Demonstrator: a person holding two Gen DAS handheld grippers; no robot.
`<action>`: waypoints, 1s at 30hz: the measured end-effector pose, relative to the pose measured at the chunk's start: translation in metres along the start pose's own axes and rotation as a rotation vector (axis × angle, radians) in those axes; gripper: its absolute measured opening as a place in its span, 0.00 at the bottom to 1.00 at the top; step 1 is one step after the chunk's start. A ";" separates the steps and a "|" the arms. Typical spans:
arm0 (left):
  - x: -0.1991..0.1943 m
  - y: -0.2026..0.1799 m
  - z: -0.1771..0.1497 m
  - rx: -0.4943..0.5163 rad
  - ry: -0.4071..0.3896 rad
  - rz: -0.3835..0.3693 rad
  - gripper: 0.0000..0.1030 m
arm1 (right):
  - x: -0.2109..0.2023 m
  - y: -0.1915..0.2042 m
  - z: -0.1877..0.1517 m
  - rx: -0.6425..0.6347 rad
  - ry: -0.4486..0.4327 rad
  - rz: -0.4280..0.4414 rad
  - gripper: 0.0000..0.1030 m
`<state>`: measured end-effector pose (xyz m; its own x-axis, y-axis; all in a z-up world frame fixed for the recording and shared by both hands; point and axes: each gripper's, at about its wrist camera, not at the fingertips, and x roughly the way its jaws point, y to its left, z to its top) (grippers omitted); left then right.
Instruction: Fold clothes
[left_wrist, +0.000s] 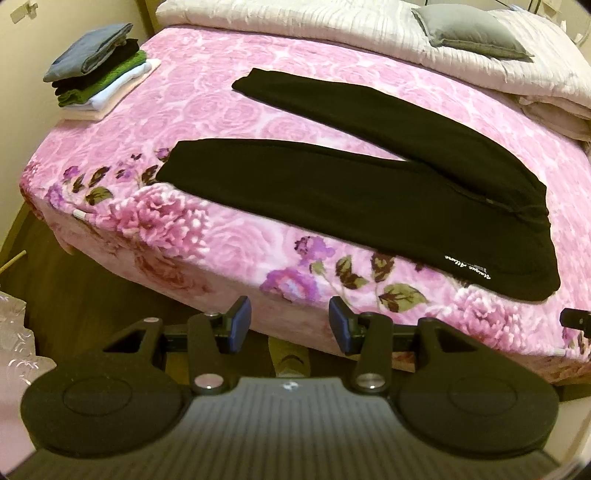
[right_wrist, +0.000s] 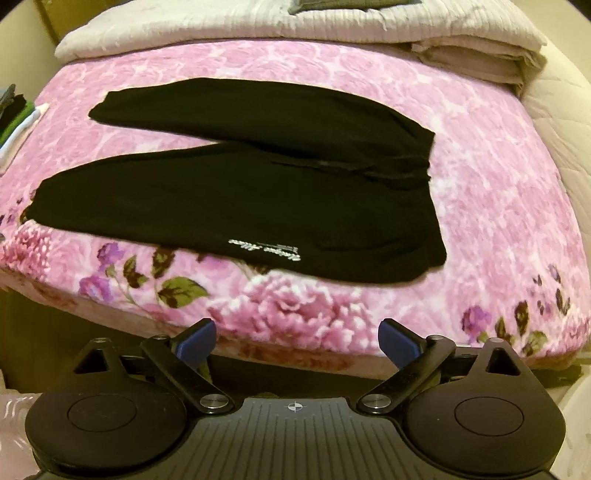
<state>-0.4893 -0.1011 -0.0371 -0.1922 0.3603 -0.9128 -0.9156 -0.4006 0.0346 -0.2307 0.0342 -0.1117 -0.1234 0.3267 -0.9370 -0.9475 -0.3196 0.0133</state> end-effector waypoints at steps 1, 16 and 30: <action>0.000 0.001 0.000 -0.003 -0.001 0.002 0.41 | 0.000 0.001 0.001 -0.003 -0.003 0.003 0.95; 0.024 -0.022 0.041 0.049 -0.006 -0.064 0.42 | 0.007 -0.015 0.017 0.023 -0.042 0.043 0.97; 0.105 -0.073 0.157 0.195 0.015 -0.289 0.44 | 0.044 -0.061 0.084 0.246 -0.011 -0.031 0.99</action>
